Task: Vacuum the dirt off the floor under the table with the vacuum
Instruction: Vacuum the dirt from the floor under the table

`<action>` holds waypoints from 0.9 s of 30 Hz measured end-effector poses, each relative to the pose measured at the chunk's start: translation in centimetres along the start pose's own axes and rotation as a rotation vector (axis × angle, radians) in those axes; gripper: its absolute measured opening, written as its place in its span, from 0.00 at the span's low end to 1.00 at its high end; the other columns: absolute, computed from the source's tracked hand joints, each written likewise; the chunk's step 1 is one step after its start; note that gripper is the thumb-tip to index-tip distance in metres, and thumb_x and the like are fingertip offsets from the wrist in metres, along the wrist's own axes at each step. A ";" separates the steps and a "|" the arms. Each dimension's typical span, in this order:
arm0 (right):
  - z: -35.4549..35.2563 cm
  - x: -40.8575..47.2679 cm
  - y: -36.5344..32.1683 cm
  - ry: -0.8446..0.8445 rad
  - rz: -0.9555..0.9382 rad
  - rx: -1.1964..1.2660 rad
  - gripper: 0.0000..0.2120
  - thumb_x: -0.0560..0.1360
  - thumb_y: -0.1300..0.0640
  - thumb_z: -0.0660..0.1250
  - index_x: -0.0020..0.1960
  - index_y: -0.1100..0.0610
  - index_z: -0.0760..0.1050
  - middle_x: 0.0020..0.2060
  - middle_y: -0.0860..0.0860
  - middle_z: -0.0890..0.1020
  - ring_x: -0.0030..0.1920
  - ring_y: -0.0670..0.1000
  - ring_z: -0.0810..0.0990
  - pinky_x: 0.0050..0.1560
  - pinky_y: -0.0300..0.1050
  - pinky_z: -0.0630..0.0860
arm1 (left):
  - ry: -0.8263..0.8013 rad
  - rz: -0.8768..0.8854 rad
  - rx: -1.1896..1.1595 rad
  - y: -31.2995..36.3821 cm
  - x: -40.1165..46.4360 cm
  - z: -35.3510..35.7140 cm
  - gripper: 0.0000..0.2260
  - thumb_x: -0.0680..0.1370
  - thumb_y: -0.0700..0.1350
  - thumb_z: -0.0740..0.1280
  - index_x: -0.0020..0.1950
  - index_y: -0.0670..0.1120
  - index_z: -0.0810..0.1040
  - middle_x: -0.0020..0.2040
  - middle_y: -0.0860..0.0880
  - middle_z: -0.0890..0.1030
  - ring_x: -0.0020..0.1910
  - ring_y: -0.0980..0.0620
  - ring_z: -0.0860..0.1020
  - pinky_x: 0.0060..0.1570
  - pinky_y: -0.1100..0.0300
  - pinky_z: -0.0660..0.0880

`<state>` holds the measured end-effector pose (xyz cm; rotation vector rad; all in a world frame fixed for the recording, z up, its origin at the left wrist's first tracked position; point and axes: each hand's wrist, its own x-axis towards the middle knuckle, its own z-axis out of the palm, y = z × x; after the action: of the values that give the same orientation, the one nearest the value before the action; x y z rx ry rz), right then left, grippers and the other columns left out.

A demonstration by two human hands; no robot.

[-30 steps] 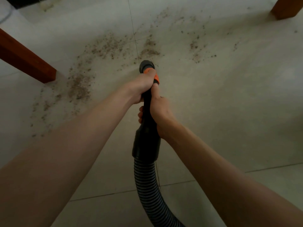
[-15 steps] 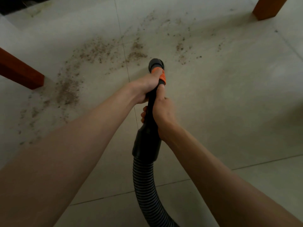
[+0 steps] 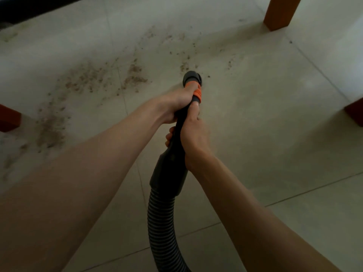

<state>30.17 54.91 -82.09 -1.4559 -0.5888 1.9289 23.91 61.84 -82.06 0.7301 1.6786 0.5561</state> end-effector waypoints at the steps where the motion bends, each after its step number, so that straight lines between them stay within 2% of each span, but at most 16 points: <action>1: -0.2 0.1 -0.3 0.002 -0.002 0.008 0.26 0.81 0.42 0.51 0.52 0.64 0.75 0.29 0.55 0.75 0.23 0.49 0.75 0.25 0.41 0.74 | -0.013 0.008 0.004 0.3 0.0 0.3 0.16 0.80 0.53 0.55 0.37 0.45 0.67 0.32 0.46 0.70 0.32 0.51 0.70 0.33 0.59 0.68; 5: -1.3 0.9 -1.4 0.017 -0.025 0.028 0.26 0.81 0.42 0.51 0.53 0.64 0.75 0.28 0.54 0.75 0.22 0.49 0.75 0.24 0.40 0.74 | -0.024 0.019 0.007 1.5 0.4 1.5 0.17 0.80 0.52 0.55 0.37 0.44 0.68 0.31 0.45 0.72 0.24 0.53 0.72 0.24 0.66 0.69; 7: -1.9 1.3 -1.8 0.029 -0.040 0.027 0.26 0.81 0.42 0.51 0.52 0.64 0.75 0.28 0.54 0.75 0.22 0.49 0.75 0.24 0.41 0.74 | -0.025 0.020 0.014 2.1 0.6 2.3 0.17 0.81 0.52 0.54 0.37 0.43 0.67 0.32 0.45 0.71 0.24 0.53 0.71 0.22 0.68 0.69; 14: -4.0 2.3 -2.9 0.069 -0.073 0.058 0.25 0.81 0.42 0.51 0.52 0.63 0.74 0.29 0.54 0.75 0.22 0.48 0.75 0.26 0.42 0.74 | -0.050 0.038 0.036 3.7 1.2 4.9 0.18 0.81 0.53 0.53 0.38 0.43 0.67 0.32 0.45 0.71 0.25 0.53 0.71 0.21 0.69 0.70; 24: -6.2 2.8 -4.3 0.142 -0.093 0.098 0.23 0.81 0.42 0.51 0.48 0.60 0.73 0.28 0.54 0.75 0.22 0.49 0.75 0.26 0.41 0.74 | -0.099 0.065 0.070 5.3 1.8 7.8 0.16 0.82 0.53 0.53 0.42 0.42 0.67 0.34 0.44 0.71 0.17 0.55 0.71 0.19 0.68 0.69; 27: -6.3 2.5 -4.2 0.116 -0.065 0.127 0.25 0.81 0.42 0.51 0.51 0.63 0.74 0.27 0.54 0.75 0.21 0.49 0.74 0.25 0.41 0.74 | -0.098 0.057 0.107 5.1 1.9 7.7 0.16 0.82 0.52 0.53 0.41 0.42 0.67 0.34 0.45 0.71 0.22 0.53 0.72 0.21 0.67 0.70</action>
<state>36.68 59.50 -82.69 -1.4393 -0.4469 1.7857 32.06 66.64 -81.53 0.8713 1.6098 0.4659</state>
